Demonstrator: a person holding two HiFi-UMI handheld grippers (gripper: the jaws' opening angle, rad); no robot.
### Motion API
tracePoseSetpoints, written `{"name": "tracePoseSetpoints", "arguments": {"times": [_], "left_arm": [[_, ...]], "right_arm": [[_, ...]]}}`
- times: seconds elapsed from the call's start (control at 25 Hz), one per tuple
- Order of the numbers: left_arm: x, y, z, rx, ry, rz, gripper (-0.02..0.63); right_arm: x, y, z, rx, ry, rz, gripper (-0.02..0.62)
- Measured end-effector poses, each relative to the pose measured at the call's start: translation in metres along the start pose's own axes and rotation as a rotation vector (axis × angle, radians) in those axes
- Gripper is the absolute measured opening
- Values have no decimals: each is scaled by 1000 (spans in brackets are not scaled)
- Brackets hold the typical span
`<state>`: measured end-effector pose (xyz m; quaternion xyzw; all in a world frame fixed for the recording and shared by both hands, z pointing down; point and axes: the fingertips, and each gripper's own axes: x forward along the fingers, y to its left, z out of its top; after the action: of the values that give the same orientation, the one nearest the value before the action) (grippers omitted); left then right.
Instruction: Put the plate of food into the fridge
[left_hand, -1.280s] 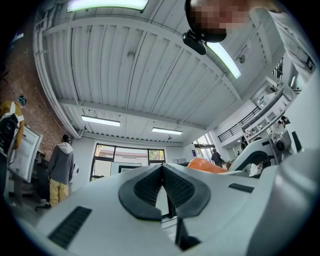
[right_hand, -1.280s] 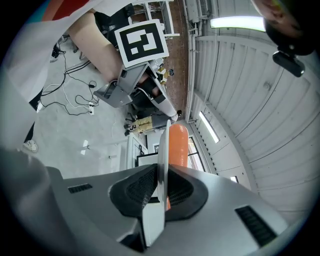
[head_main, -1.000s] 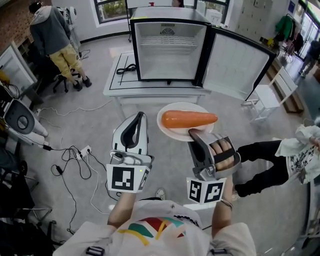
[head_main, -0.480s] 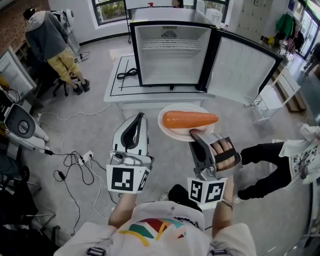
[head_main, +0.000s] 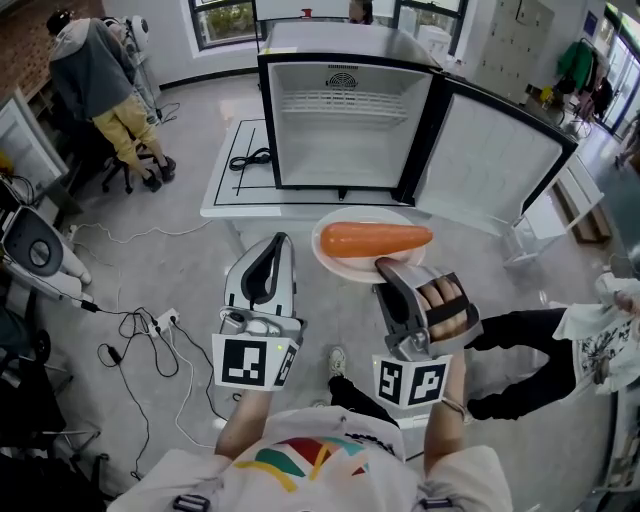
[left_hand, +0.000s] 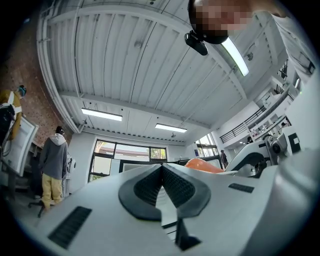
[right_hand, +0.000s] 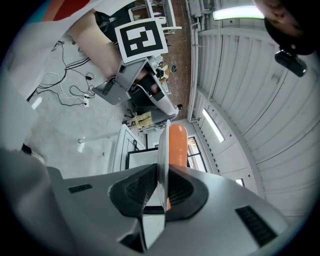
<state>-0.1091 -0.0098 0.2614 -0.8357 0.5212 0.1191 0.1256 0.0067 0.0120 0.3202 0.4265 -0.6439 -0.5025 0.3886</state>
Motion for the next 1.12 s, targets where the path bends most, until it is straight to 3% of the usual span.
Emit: {"name": "tracePoseSetpoints", "arguments": {"times": [0.56, 1.12], "left_arm": [[123, 20, -45, 18, 28, 44, 6], [192, 30, -69, 42, 48, 90, 6]], "right_arm": [[109, -20, -82, 6, -29, 31, 38], [175, -24, -129, 43, -79, 59, 38]]}}
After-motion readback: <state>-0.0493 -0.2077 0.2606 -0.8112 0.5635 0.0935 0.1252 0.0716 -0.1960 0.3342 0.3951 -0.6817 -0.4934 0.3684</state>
